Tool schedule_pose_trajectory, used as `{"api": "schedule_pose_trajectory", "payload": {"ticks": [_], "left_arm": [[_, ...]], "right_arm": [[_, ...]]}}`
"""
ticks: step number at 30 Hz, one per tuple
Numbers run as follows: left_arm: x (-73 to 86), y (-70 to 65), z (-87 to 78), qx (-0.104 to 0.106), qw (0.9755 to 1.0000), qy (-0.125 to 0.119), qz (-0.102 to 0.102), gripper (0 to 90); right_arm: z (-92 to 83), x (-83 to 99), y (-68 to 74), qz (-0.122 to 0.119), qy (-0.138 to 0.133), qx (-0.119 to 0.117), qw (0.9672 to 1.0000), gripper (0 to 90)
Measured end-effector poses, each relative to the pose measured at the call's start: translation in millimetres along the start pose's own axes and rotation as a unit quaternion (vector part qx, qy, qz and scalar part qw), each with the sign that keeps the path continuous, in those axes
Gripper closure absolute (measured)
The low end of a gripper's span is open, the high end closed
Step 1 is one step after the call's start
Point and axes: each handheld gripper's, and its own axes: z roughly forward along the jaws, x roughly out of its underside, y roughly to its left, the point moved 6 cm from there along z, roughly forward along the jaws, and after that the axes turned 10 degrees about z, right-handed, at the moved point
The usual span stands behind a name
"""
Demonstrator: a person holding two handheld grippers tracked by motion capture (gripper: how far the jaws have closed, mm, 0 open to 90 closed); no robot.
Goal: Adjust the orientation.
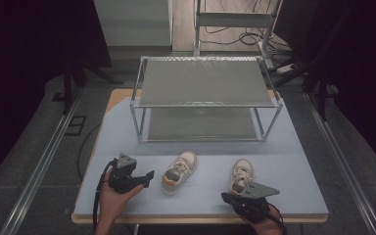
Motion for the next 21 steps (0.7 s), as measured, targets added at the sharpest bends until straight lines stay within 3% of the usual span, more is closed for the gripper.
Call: {"api": "schedule_pose_trajectory", "payload": {"ticks": [9, 12, 14, 21], "left_arm": [[-0.2, 0.1, -1.4, 0.000, 1.0000, -0.001, 0.000, 24.9], [0.5, 1.3, -1.0, -0.001, 1.0000, 0.000, -0.002, 24.9], [0.5, 1.5, -1.0, -0.001, 1.0000, -0.001, -0.003, 24.9], [0.6, 1.7, -1.2, -0.001, 1.0000, -0.001, -0.003, 24.9]], "right_arm": [[-13.2, 5.5, -12.3, 0.016, -0.003, 0.001, 0.9999, 89.2], [-20.2, 10.5, -22.7, 0.026, 0.001, 0.012, 0.9996, 89.2], [-26.3, 12.9, -34.9, 0.046, -0.001, 0.018, 0.9988, 89.2], [-33.8, 14.4, -49.2, 0.062, -0.002, 0.030, 0.9976, 89.2]]}}
